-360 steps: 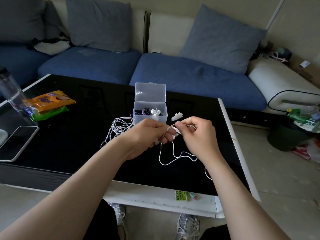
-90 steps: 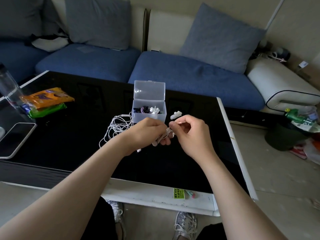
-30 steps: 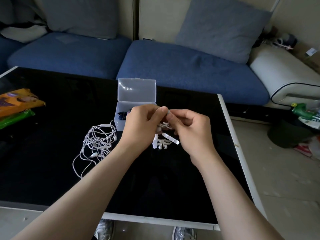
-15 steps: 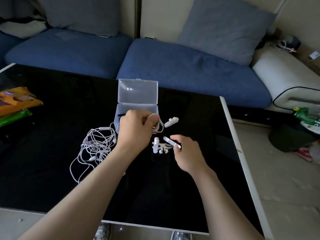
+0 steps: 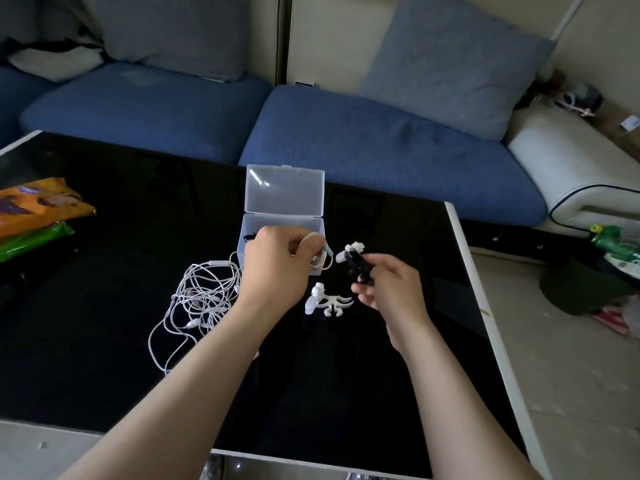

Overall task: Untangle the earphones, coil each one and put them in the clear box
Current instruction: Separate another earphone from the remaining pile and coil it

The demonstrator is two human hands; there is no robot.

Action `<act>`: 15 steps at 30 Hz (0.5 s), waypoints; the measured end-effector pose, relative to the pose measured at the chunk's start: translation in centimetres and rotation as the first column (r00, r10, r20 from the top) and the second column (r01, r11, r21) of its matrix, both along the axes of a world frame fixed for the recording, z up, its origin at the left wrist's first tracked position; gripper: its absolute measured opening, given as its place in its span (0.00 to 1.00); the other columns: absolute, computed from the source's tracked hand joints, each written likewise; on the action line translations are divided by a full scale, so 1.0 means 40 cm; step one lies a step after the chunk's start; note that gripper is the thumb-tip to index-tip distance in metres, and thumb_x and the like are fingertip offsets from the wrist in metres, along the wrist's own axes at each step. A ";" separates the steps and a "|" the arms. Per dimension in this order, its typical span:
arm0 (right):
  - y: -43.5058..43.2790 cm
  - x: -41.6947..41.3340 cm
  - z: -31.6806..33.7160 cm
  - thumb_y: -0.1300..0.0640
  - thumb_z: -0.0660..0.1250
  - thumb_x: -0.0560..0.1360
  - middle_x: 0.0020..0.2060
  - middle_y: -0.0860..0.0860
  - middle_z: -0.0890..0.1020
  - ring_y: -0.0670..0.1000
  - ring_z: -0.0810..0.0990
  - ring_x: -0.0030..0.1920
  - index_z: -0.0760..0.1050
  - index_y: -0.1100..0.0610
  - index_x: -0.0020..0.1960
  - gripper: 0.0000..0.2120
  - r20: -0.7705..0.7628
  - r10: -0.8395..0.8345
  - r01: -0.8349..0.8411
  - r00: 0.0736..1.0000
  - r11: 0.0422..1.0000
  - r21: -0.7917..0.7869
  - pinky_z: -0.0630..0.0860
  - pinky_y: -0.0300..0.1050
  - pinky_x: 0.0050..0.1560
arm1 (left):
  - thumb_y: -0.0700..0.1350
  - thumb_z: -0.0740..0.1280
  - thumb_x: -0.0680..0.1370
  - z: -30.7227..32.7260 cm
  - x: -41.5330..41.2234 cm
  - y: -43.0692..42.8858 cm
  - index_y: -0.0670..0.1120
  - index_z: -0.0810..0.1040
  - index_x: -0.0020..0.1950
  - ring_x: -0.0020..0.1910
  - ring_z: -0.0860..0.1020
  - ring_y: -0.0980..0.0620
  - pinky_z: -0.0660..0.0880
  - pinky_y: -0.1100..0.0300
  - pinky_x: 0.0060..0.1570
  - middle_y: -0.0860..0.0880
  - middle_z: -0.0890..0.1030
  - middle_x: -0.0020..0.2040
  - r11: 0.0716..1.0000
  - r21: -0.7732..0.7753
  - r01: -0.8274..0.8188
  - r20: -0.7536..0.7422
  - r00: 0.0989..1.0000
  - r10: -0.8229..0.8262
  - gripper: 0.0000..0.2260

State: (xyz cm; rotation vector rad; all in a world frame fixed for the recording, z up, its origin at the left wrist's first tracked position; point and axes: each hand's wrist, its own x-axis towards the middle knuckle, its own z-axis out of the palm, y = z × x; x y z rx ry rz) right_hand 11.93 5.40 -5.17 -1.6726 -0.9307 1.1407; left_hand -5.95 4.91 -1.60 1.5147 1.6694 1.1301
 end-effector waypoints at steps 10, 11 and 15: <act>-0.025 -0.044 0.122 0.65 0.68 0.80 0.41 0.51 0.86 0.52 0.85 0.43 0.86 0.53 0.55 0.11 -0.218 0.180 -0.125 0.959 0.962 0.243 0.81 0.47 0.49 | 0.49 0.70 0.83 0.014 0.011 -0.001 0.48 0.88 0.45 0.36 0.83 0.54 0.84 0.42 0.55 0.52 0.87 0.39 0.993 -0.104 -0.048 0.326 0.942 0.080 0.11; -0.028 -0.042 0.116 0.65 0.69 0.79 0.43 0.51 0.86 0.51 0.85 0.44 0.85 0.50 0.57 0.13 -0.161 0.188 -0.142 0.969 0.955 0.260 0.81 0.48 0.50 | 0.49 0.70 0.83 0.015 0.012 -0.002 0.48 0.88 0.44 0.35 0.82 0.54 0.84 0.42 0.55 0.51 0.87 0.39 0.994 -0.099 -0.048 0.336 0.939 0.079 0.11; -0.040 -0.033 0.101 0.62 0.69 0.79 0.55 0.54 0.84 0.47 0.84 0.46 0.68 0.46 0.68 0.22 -0.027 0.146 -0.134 0.989 0.956 0.262 0.84 0.52 0.56 | 0.50 0.70 0.83 0.012 0.012 -0.006 0.48 0.88 0.44 0.34 0.81 0.54 0.84 0.41 0.55 0.49 0.87 0.38 0.994 -0.106 -0.040 0.335 0.939 0.073 0.12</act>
